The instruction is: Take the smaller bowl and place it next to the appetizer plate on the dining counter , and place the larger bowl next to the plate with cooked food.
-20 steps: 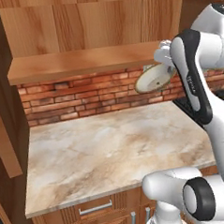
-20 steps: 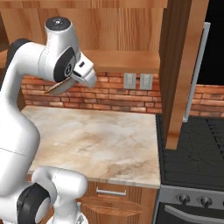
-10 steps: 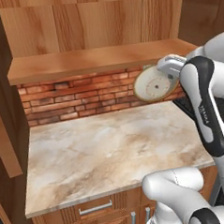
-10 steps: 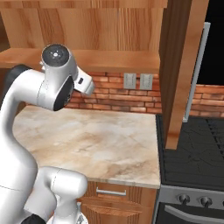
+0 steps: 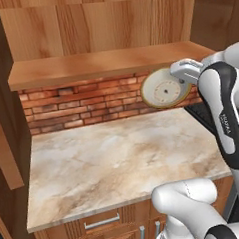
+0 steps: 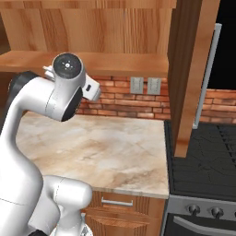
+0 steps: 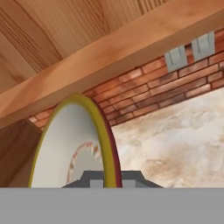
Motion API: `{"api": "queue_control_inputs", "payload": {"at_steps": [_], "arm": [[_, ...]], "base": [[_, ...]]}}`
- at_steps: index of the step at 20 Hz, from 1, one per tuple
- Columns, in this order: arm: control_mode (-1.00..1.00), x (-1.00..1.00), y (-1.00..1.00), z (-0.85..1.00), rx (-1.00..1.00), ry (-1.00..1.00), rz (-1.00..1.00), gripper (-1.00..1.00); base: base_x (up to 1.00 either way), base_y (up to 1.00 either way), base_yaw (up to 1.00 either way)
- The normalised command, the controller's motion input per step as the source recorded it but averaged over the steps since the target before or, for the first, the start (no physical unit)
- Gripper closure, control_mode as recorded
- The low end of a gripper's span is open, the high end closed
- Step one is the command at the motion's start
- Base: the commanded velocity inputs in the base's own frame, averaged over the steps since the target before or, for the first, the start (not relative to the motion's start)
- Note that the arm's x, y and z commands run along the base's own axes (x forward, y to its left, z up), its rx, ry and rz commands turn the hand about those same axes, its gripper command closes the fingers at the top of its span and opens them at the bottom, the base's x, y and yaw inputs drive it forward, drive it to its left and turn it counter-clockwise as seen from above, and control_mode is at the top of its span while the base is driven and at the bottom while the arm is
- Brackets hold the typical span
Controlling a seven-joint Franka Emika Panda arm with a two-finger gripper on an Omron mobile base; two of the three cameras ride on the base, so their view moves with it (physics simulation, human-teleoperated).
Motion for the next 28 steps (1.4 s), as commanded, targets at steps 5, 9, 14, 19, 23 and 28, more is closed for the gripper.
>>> {"api": "queue_control_inputs", "payload": {"at_steps": [5, 9, 14, 19, 23, 28], "arm": [[-1.0, 0.02, 0.0, -0.09, 0.0, 0.02, 0.05, 1.0], [-1.0, 0.07, 0.0, -0.26, 0.0, 0.0, 0.08, 1.0], [1.0, 0.0, 0.0, -0.1, 0.0, 0.0, 0.03, 1.0], [1.0, 0.0, 0.0, 0.0, 0.0, 0.0, 0.0, 1.0], [1.0, 0.0, 0.0, 0.0, 0.0, 0.0, 0.0, 1.0], [1.0, 0.0, 0.0, 0.0, 0.0, 0.0, 0.0, 1.0]], "base": [[0.0, 0.0, 0.0], [0.0, 0.0, 0.0], [-0.32, 0.09, 0.04], [-0.93, 0.23, 0.04], [-1.0, 0.19, 0.02], [-0.97, 0.17, 0.0]]}}
